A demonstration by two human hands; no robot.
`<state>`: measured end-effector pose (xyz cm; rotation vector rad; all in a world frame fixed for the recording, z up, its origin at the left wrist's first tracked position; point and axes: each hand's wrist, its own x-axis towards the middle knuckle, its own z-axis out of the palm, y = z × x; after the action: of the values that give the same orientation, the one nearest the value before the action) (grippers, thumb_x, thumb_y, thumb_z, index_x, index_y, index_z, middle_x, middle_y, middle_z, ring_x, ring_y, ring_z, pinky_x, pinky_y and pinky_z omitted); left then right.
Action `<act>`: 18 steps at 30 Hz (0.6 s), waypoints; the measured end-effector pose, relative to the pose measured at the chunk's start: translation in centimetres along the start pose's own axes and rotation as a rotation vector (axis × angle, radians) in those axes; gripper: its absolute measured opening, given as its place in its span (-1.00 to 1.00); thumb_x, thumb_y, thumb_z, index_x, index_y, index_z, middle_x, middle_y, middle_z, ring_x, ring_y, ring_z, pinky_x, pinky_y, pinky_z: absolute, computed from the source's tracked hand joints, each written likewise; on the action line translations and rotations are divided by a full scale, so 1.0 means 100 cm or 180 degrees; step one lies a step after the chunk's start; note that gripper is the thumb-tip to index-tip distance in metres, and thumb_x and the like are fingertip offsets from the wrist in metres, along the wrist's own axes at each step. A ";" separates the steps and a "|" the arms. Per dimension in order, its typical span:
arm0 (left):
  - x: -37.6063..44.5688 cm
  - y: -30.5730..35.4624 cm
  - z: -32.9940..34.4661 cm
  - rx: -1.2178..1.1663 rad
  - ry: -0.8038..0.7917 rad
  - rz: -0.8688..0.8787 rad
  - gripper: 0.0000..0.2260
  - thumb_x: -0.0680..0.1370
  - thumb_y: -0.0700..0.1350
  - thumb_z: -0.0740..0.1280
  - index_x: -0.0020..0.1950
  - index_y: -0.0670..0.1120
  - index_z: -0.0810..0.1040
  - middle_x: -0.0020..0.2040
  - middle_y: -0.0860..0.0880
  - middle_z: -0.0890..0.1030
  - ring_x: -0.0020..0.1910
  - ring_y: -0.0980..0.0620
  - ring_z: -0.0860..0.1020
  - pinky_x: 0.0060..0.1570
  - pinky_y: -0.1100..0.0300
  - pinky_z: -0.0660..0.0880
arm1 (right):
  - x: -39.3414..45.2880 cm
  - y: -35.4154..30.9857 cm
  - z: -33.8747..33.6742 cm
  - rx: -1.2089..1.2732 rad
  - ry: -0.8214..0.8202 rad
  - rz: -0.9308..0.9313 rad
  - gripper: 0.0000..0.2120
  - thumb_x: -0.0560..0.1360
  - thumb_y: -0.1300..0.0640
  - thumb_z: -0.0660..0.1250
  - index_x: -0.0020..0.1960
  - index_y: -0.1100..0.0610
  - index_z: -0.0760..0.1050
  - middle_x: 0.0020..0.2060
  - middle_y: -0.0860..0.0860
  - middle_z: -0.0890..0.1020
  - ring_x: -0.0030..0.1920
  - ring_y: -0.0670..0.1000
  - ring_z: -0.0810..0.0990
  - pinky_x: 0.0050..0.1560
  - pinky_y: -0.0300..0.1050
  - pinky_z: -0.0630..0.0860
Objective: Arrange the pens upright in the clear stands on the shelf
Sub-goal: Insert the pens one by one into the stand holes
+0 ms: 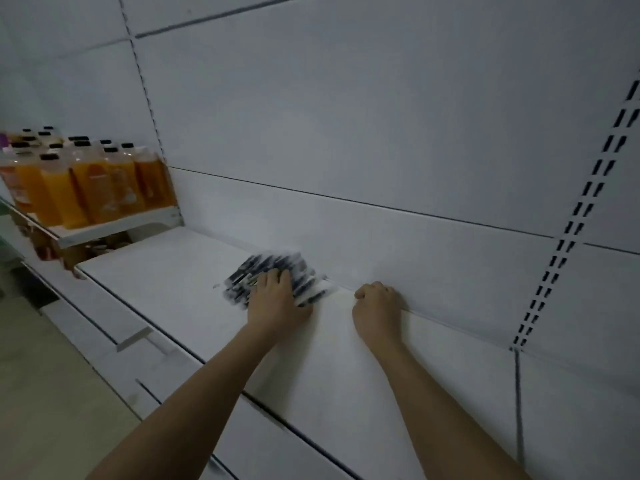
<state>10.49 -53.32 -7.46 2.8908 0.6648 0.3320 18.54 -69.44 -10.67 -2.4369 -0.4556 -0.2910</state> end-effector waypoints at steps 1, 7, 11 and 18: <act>0.009 -0.004 0.004 0.0003 -0.0075 -0.0049 -0.27 0.49 0.32 0.30 0.48 -0.11 0.25 0.47 -0.15 0.29 0.45 -0.19 0.23 0.40 -0.04 0.21 | 0.002 0.003 0.002 0.0093 0.0015 0.0021 -0.70 0.52 0.36 0.19 0.10 0.18 0.63 0.07 0.13 0.62 0.15 0.17 0.47 0.19 0.00 0.40; 0.048 -0.018 0.008 0.0121 -0.0352 0.0105 -0.33 0.52 0.30 0.27 0.36 -0.23 0.38 0.40 -0.28 0.35 0.38 -0.26 0.29 0.34 -0.04 0.27 | 0.006 0.014 0.011 0.0563 0.0239 0.0122 -0.69 0.46 0.49 0.20 -0.16 0.21 0.65 -0.09 0.15 0.66 0.01 0.18 0.55 0.12 -0.03 0.44; 0.067 -0.016 0.008 0.0073 -0.0631 0.0671 -0.64 0.55 0.14 0.31 -0.01 -0.17 0.49 0.20 -0.25 0.53 0.23 -0.25 0.46 0.15 0.03 0.40 | 0.008 0.011 0.014 0.0413 0.0289 0.0158 -0.65 0.47 0.51 0.16 -0.15 0.18 0.64 -0.09 0.11 0.66 0.01 0.15 0.56 0.05 -0.15 0.38; 0.060 0.014 0.002 -0.0026 -0.0882 0.1544 -0.82 0.55 -0.21 0.26 0.13 -0.20 0.50 0.13 -0.19 0.59 0.10 -0.16 0.58 -0.07 0.12 0.44 | -0.001 -0.026 0.012 0.1177 0.0539 0.1167 -0.80 0.67 0.12 0.19 0.22 0.19 0.47 0.12 0.12 0.59 0.05 0.03 0.53 0.01 -0.20 0.36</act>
<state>16.36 -51.89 -6.27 2.9740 -0.0862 -0.0175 17.60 -66.84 -10.17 -2.0611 0.0178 -0.2284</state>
